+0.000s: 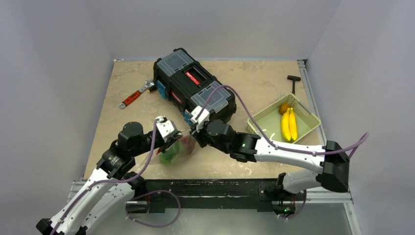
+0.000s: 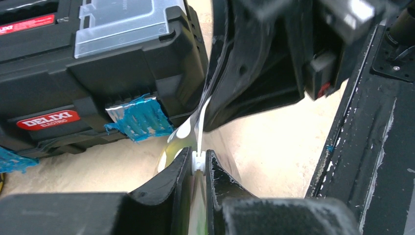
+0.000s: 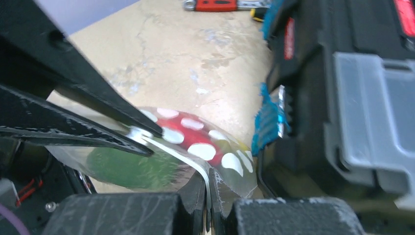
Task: Place the food in the zip-top bag and seal the zipper
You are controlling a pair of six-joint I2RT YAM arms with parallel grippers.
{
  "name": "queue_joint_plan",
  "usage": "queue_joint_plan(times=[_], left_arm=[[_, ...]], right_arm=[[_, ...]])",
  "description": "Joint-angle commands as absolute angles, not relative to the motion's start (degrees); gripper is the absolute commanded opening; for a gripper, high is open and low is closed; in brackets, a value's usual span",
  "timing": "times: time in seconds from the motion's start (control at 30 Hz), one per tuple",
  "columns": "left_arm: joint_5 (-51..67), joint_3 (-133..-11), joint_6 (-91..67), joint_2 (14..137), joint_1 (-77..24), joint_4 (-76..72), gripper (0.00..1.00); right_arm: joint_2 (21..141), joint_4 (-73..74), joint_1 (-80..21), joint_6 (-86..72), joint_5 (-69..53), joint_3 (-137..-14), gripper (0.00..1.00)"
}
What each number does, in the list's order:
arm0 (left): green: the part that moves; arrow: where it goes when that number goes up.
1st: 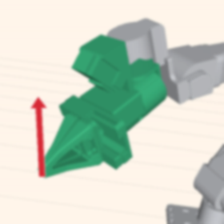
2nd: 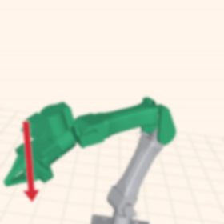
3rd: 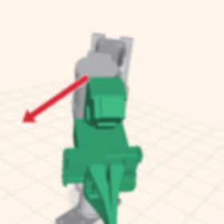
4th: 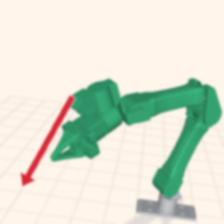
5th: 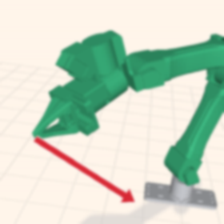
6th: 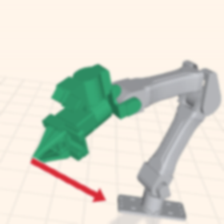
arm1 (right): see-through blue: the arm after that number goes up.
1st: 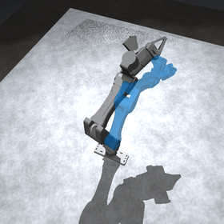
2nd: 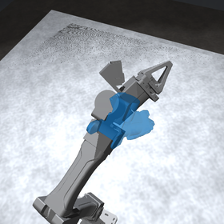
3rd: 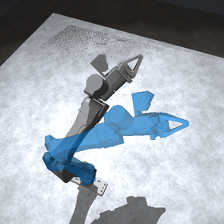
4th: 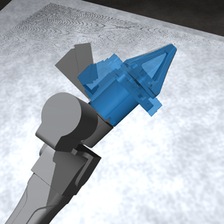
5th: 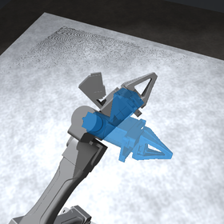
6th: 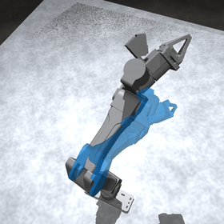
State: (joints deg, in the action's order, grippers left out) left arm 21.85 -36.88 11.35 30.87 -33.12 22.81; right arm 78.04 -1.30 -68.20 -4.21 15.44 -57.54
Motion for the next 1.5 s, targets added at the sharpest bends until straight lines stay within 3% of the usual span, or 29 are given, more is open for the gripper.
queue_joint_plan(times=[0.0,0.63,1.13,1.27,1.47], left_arm=[[20.4,-39.5,9.5,31.1,-33.1,23.0,0.00],[14.3,-40.5,9.3,29.5,-33.1,26.6,0.00],[2.9,-49.6,7.2,26.9,-33.0,49.8,0.02],[3.3,-49.4,6.5,24.4,-33.0,50.5,0.11],[10.8,-51.9,7.2,24.1,-33.1,50.0,0.38]], right_arm=[[71.8,3.2,-65.5,-19.2,29.8,-55.5,0.00],[59.4,11.5,-56.7,-23.8,36.3,-46.3,0.00],[57.9,9.1,-55.0,-21.6,36.1,-44.9,0.00],[57.3,7.2,-55.0,-20.3,33.9,-44.0,0.00],[56.3,3.9,-55.0,-14.5,26.3,-43.2,0.00]])
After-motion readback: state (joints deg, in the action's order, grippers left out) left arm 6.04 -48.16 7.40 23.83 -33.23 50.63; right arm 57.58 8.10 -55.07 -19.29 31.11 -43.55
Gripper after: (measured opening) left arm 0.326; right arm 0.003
